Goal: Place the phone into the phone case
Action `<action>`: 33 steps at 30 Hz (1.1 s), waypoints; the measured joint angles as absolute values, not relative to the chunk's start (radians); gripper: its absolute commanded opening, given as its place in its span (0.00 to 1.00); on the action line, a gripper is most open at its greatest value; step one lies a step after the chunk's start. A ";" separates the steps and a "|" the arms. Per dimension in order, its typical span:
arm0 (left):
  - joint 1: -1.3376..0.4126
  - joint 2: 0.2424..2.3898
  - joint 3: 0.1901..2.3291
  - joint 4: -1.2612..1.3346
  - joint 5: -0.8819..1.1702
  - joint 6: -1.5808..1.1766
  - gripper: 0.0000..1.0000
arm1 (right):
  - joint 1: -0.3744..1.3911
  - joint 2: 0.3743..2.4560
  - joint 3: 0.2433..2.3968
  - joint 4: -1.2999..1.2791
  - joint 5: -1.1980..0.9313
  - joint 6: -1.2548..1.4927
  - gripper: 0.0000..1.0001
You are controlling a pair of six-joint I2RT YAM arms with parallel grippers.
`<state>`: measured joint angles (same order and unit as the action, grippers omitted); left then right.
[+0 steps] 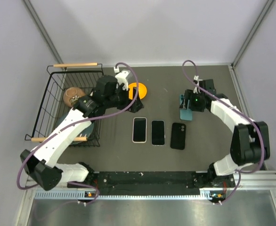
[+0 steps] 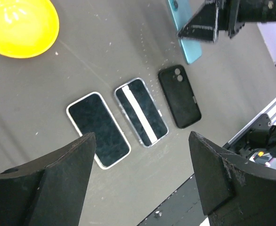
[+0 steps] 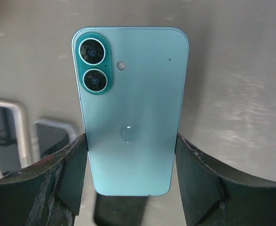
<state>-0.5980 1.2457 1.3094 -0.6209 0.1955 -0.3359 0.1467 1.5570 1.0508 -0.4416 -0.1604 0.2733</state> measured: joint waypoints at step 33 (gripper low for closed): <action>-0.598 1.654 1.459 -0.447 0.573 -0.566 0.58 | 0.497 1.129 0.824 -0.232 -0.553 0.363 0.32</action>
<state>-0.5980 1.6535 1.4586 -0.4465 0.5728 -0.5659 0.4973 1.1294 0.8242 -0.2321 -0.5533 0.3630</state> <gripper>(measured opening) 0.620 0.660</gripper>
